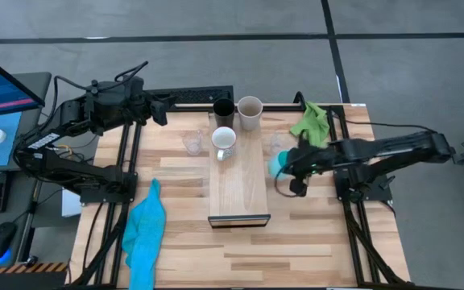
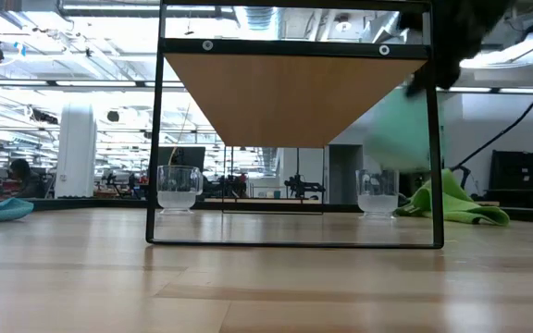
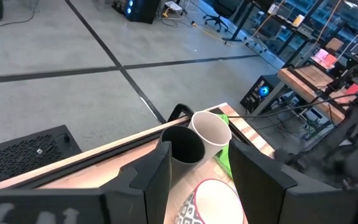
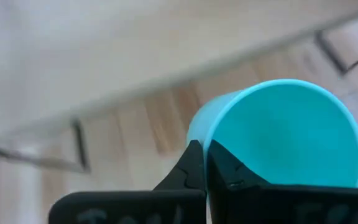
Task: Stack small to large cups/mugs on shelf
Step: Put the blue cup on the shelf
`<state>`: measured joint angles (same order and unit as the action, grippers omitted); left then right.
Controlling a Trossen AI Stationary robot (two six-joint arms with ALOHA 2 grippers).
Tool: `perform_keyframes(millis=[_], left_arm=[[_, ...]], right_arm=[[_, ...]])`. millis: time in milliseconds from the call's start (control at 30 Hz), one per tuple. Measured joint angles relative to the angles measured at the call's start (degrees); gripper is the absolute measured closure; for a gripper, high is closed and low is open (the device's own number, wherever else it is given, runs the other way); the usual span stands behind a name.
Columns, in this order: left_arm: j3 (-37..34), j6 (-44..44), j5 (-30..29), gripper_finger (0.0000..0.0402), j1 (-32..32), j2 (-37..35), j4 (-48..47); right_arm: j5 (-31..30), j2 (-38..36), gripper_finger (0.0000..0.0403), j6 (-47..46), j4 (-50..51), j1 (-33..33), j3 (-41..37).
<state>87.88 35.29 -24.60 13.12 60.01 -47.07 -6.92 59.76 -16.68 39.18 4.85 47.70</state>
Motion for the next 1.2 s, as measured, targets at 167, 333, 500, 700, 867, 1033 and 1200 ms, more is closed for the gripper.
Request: perform_keyframes(millis=[167, 333, 500, 700, 867, 1033, 1200], left_arm=[[0.0, 0.1, 0.0, 0.0251, 0.0, 0.0, 0.5], [0.0, 0.3, 0.0, 0.0251, 0.0, 0.0, 0.5], [0.0, 0.4, 0.0, 0.0251, 0.0, 0.0, 0.7], [0.0, 1.4, -0.1, 0.0251, 0.0, 0.0, 0.7], [0.0, 2.0, -0.1, 0.0251, 0.0, 0.0, 0.7], [0.0, 2.0, -0.1, 0.0251, 0.0, 0.0, 0.7], [0.0, 2.0, -0.2, 0.0251, 0.0, 0.0, 0.7]], right_arm=[[-4.7, -10.4, 0.0396, -6.8, -4.9, 2.6, 1.8], [-11.5, -18.9, 0.0396, -7.0, -16.6, 6.0, 2.2], [-14.4, -23.6, 0.0396, -1.0, -33.1, 8.2, 2.2], [-13.4, -24.3, 0.0396, 6.8, -48.0, 9.8, 2.2], [-7.1, -24.2, 0.0396, 12.3, -58.6, 11.6, 2.2], [2.9, -24.3, 0.0396, 16.2, -63.3, 13.2, 2.2], [16.1, -24.5, 0.0396, 17.2, -69.1, 14.5, 2.2]])
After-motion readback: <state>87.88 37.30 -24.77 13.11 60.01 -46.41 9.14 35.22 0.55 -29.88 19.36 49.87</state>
